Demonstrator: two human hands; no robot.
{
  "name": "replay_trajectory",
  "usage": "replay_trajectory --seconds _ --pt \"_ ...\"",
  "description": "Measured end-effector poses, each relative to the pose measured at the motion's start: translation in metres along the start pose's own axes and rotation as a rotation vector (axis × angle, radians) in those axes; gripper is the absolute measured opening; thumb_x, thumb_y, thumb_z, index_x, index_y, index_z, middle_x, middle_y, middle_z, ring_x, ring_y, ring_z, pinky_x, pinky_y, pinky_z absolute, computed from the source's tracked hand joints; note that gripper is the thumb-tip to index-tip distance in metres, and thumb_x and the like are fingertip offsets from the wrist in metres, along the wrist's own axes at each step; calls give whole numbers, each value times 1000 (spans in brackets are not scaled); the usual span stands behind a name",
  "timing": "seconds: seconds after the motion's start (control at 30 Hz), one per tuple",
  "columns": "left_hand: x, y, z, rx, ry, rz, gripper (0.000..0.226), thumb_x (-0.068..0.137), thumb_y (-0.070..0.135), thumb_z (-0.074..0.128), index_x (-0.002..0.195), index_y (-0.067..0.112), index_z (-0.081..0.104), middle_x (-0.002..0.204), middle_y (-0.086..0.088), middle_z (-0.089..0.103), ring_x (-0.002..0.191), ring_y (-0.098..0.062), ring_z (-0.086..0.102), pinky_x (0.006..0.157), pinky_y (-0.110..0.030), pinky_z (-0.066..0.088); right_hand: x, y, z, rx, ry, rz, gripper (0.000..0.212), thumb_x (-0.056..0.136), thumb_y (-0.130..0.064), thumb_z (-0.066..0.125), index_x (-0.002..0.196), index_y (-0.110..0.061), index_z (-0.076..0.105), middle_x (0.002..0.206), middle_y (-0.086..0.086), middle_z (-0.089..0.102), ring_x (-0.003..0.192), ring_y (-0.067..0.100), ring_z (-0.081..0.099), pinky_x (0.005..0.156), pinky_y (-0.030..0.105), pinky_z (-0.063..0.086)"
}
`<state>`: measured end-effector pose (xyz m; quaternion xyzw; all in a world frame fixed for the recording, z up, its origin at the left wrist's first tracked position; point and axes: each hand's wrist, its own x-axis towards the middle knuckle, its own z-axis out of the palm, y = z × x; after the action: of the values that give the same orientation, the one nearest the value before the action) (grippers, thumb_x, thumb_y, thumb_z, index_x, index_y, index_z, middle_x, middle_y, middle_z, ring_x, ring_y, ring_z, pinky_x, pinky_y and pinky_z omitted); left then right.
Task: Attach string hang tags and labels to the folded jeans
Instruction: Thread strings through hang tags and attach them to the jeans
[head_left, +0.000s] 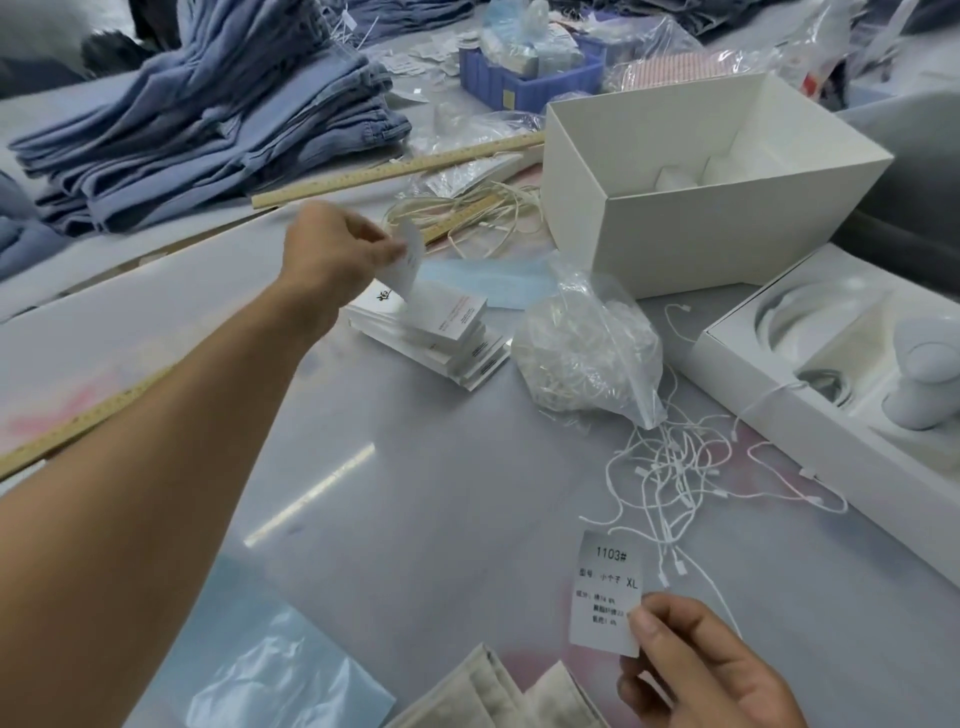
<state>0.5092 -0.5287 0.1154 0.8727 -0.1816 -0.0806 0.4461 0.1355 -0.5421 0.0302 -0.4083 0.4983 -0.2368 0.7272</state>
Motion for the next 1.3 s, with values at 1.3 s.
replay_trajectory --seconds 1.3 --pt "-461 -131 10 35 -23 264 38 97 13 49 128 15 70 142 3 60 126 -8 60 100 -19 48 -120 89 -28 -514 33 -199 24 78 -6 82 72 -29 77 65 0 73 57 20 69 53 25 57"
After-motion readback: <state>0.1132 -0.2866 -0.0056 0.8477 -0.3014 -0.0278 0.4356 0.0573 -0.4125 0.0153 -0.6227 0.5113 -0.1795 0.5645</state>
